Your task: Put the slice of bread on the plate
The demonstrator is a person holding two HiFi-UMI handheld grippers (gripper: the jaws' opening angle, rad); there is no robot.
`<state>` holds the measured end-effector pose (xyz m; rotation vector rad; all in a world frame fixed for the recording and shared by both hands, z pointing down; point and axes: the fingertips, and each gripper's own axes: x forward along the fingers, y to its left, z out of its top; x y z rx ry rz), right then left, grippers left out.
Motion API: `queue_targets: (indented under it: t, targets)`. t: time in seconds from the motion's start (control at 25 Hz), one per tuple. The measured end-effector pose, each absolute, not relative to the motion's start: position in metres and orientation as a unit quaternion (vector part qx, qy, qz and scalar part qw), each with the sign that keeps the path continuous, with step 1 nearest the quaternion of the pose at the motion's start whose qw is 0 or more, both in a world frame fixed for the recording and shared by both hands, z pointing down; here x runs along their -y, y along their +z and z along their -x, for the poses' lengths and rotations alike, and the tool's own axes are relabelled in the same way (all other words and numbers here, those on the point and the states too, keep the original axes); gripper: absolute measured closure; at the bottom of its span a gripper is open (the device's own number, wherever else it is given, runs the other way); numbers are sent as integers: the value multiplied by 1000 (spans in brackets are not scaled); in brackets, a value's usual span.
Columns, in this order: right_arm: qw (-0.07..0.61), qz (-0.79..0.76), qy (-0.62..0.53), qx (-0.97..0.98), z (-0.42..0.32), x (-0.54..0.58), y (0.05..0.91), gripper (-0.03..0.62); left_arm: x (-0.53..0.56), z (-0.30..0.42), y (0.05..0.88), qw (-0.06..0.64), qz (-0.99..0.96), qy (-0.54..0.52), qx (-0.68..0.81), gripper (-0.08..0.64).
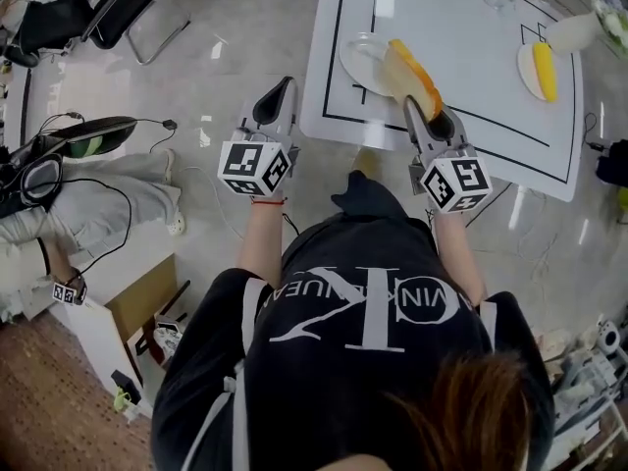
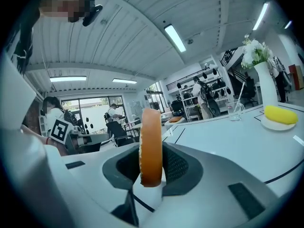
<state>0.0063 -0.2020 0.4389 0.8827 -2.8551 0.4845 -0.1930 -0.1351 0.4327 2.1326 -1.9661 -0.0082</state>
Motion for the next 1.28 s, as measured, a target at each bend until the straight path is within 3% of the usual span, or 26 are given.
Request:
queue_targets:
  t: [0.68, 1.28]
  targets:
    - [59, -225, 297, 926, 42, 236, 466, 492, 163, 215, 442, 135, -711, 8, 690, 551]
    - [22, -213, 502, 838, 55, 249, 484, 492, 186, 217, 445, 149, -725, 5, 673, 549]
